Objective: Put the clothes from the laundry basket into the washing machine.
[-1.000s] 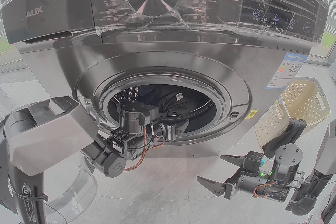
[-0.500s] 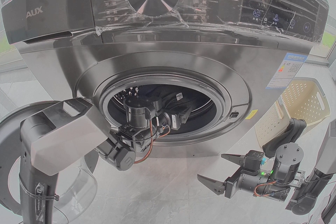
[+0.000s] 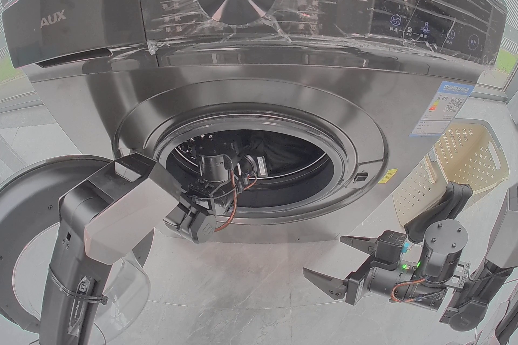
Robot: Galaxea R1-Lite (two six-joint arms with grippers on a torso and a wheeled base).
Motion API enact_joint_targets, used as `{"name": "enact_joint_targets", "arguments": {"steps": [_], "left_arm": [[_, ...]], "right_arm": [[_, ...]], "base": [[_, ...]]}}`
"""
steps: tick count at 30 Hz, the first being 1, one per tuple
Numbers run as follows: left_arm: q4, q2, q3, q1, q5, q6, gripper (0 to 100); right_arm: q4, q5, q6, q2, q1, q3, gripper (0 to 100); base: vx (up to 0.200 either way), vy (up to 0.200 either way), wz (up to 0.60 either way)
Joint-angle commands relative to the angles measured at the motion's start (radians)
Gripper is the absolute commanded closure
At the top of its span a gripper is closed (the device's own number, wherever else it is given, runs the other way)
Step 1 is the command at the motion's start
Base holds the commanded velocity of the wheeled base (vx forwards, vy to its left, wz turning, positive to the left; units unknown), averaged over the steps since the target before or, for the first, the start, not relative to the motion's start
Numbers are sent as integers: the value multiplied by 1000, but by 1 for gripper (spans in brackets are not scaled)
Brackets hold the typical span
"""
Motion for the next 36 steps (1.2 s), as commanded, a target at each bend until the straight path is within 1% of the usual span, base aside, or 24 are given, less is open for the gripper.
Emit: {"name": "enact_joint_targets", "arguments": {"steps": [1, 3, 4, 6, 9, 12, 13, 16, 19, 20, 24, 28, 30, 32, 33, 34, 35, 36], "left_arm": [[-30, 68, -151, 28, 51, -3, 100], [-40, 78, -170, 33, 57, -3, 100], [-59, 90, -203, 42, 76, -5, 100], [-69, 96, -223, 47, 91, -6, 100], [-77, 116, -265, 56, 99, -5, 100], [-79, 119, -256, 53, 108, -5, 100], [-79, 117, -248, 50, 108, -5, 0], [-79, 110, -225, 42, 106, -5, 0], [-77, 94, -199, 32, 106, -26, 0], [-76, 84, -182, 32, 106, -29, 0], [-80, 16, -50, 9, 99, -31, 0], [-102, -71, 111, -33, 105, -2, 0], [-122, -145, 240, -59, 100, 15, 0], [-141, -194, 329, -80, 90, 29, 0], [-141, -194, 329, -80, 90, 29, 0], [-174, -251, 439, -103, 71, 43, 0], [-191, -272, 482, -117, 60, 44, 0], [-191, -272, 482, -117, 60, 44, 0]], "right_arm": [[0, 0, 2, 6, 10, -3, 0], [0, 0, 2, 6, 10, -3, 0], [0, 1, 2, 6, 10, -3, 0], [0, 1, 2, 8, 10, -4, 0], [0, 1, 2, 6, 12, -6, 0], [0, 1, 2, 8, 10, -4, 0], [0, 1, 3, 8, 10, -4, 0], [0, 1, 3, 8, 10, -3, 0], [0, 1, 3, 8, 10, -3, 0], [1, 1, 3, 8, 10, -3, 0], [1, 1, 3, 8, 9, -1, 0], [3, 1, 5, 8, 2, 8, 0], [4, 1, 5, 6, -2, 25, 0], [3, 1, 5, 5, -2, 39, 0], [3, 1, 5, 5, -2, 39, 0], [1, 1, 3, -8, 1, 54, 0], [1, 1, 5, -17, 2, 56, 0], [1, 1, 5, -17, 2, 56, 0]], "base": [[0, 0, 0], [0, 0, 0], [0, 0, 0], [0, 0, 0], [0, 0, 0], [0, 0, 0], [0, 0, 0], [0, 0, 0], [0, 0, 0], [0, 0, 0], [0, 0, 0], [0, 0, 0], [0, 0, 0], [0, 0, 0], [0, 0, 0], [0, 0, 0], [0, 0, 0], [0, 0, 0]]}}
